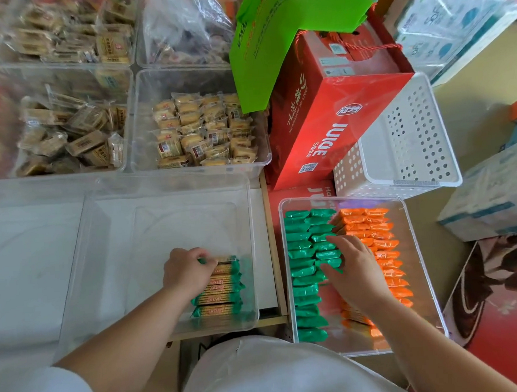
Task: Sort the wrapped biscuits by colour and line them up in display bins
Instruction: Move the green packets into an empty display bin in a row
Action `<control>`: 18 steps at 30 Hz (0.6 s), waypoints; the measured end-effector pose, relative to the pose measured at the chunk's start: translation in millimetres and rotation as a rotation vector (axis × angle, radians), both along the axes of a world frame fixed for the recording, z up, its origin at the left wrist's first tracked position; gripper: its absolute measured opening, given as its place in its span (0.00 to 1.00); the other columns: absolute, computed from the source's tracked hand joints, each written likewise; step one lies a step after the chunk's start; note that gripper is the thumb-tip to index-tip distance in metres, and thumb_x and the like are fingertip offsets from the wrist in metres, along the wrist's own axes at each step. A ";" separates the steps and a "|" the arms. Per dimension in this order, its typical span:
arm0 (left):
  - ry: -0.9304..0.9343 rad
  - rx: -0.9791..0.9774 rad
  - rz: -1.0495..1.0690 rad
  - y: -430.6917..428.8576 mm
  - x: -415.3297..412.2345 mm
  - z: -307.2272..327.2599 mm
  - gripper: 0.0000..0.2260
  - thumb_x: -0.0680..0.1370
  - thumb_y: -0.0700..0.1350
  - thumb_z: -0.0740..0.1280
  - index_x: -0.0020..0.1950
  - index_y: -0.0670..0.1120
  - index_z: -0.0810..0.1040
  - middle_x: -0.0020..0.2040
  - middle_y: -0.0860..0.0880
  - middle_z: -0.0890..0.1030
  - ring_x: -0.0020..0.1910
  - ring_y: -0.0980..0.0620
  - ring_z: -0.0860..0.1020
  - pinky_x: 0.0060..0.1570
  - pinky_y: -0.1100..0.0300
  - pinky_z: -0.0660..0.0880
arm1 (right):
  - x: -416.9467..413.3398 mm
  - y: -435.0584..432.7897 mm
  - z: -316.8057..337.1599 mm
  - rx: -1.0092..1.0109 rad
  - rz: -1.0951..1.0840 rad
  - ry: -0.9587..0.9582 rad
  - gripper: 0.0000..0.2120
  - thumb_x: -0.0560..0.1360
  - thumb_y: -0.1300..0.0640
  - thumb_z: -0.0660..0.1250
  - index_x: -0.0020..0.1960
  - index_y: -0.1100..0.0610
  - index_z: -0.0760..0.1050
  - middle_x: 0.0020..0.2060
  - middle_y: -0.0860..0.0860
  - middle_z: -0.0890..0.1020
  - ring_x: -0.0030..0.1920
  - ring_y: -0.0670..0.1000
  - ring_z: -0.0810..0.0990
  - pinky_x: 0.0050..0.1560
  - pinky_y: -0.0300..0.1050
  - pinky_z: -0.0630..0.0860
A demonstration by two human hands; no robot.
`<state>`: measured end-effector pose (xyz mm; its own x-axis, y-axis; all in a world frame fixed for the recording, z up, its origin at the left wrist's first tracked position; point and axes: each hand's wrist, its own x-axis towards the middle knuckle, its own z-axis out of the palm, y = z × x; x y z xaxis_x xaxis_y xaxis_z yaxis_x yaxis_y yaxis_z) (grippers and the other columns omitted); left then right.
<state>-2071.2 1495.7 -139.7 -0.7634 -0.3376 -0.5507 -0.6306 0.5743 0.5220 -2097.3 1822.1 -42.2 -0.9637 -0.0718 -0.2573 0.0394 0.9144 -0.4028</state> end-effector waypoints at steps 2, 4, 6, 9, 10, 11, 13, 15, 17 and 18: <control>0.012 -0.097 -0.090 5.8 0.2 7.4 0.11 0.77 0.59 0.70 0.55 0.57 0.83 0.57 0.51 0.79 0.52 0.49 0.79 0.50 0.51 0.79 | -3.6 16.2 -4.5 0.159 0.117 -0.048 0.36 0.72 0.47 0.75 0.77 0.49 0.67 0.73 0.46 0.69 0.73 0.53 0.67 0.72 0.52 0.66; 0.042 -0.169 -0.143 17.0 0.0 20.9 0.13 0.78 0.58 0.69 0.59 0.55 0.81 0.59 0.52 0.78 0.57 0.48 0.77 0.52 0.49 0.78 | -7.0 27.3 -10.7 0.250 0.201 -0.094 0.43 0.70 0.41 0.74 0.80 0.47 0.60 0.77 0.44 0.63 0.77 0.51 0.60 0.75 0.54 0.60; 0.137 -0.202 -0.150 34.4 -1.0 40.0 0.16 0.79 0.57 0.68 0.64 0.53 0.79 0.63 0.51 0.77 0.62 0.47 0.75 0.58 0.47 0.76 | -12.6 35.0 -18.9 0.296 0.272 -0.125 0.48 0.69 0.39 0.73 0.81 0.45 0.53 0.80 0.43 0.56 0.79 0.50 0.54 0.77 0.54 0.55; 0.386 -0.193 -0.222 69.2 3.0 71.1 0.22 0.79 0.54 0.69 0.70 0.48 0.74 0.68 0.49 0.76 0.67 0.46 0.72 0.67 0.47 0.71 | -20.4 39.5 -31.2 0.339 0.361 -0.130 0.53 0.68 0.38 0.74 0.82 0.46 0.46 0.81 0.44 0.51 0.80 0.51 0.48 0.77 0.54 0.50; 0.450 -0.199 -0.303 82.3 5.9 78.8 0.25 0.78 0.54 0.70 0.73 0.48 0.72 0.70 0.48 0.74 0.69 0.45 0.71 0.69 0.46 0.70 | -22.4 40.0 -34.7 0.346 0.377 -0.113 0.53 0.68 0.36 0.73 0.82 0.47 0.45 0.81 0.45 0.52 0.80 0.52 0.48 0.77 0.54 0.50; 0.473 -0.222 -0.393 94.8 9.1 82.3 0.29 0.77 0.57 0.69 0.76 0.48 0.68 0.73 0.46 0.71 0.72 0.45 0.69 0.71 0.45 0.67 | -24.1 40.8 -37.7 0.352 0.393 -0.091 0.53 0.68 0.34 0.72 0.82 0.48 0.45 0.80 0.46 0.54 0.79 0.53 0.49 0.77 0.55 0.50; 0.389 -0.321 -0.553 116.3 12.9 83.4 0.36 0.77 0.66 0.60 0.80 0.52 0.58 0.80 0.45 0.60 0.78 0.42 0.59 0.77 0.42 0.57 | -26.6 43.1 -43.5 0.364 0.436 -0.047 0.52 0.69 0.30 0.69 0.82 0.48 0.48 0.78 0.49 0.57 0.78 0.55 0.52 0.77 0.57 0.50; 0.230 -0.421 -0.658 131.5 13.2 83.4 0.40 0.74 0.73 0.50 0.82 0.57 0.49 0.83 0.46 0.44 0.81 0.40 0.44 0.76 0.39 0.40 | -28.6 46.3 -50.9 0.358 0.481 0.003 0.49 0.68 0.29 0.69 0.80 0.50 0.56 0.75 0.51 0.62 0.76 0.56 0.54 0.75 0.59 0.50; 0.181 -0.460 -0.745 144.5 14.2 81.9 0.39 0.74 0.74 0.50 0.82 0.60 0.48 0.82 0.49 0.37 0.80 0.42 0.35 0.74 0.35 0.32 | -30.5 49.2 -58.1 0.334 0.509 0.034 0.47 0.64 0.29 0.73 0.75 0.51 0.65 0.72 0.51 0.68 0.76 0.56 0.57 0.73 0.60 0.50; 0.188 -0.484 -0.793 150.2 14.7 80.6 0.38 0.75 0.73 0.52 0.82 0.61 0.50 0.82 0.50 0.37 0.80 0.43 0.33 0.73 0.33 0.31 | -31.8 50.6 -62.8 0.324 0.520 0.045 0.47 0.62 0.29 0.75 0.73 0.52 0.68 0.71 0.50 0.70 0.76 0.56 0.59 0.73 0.61 0.50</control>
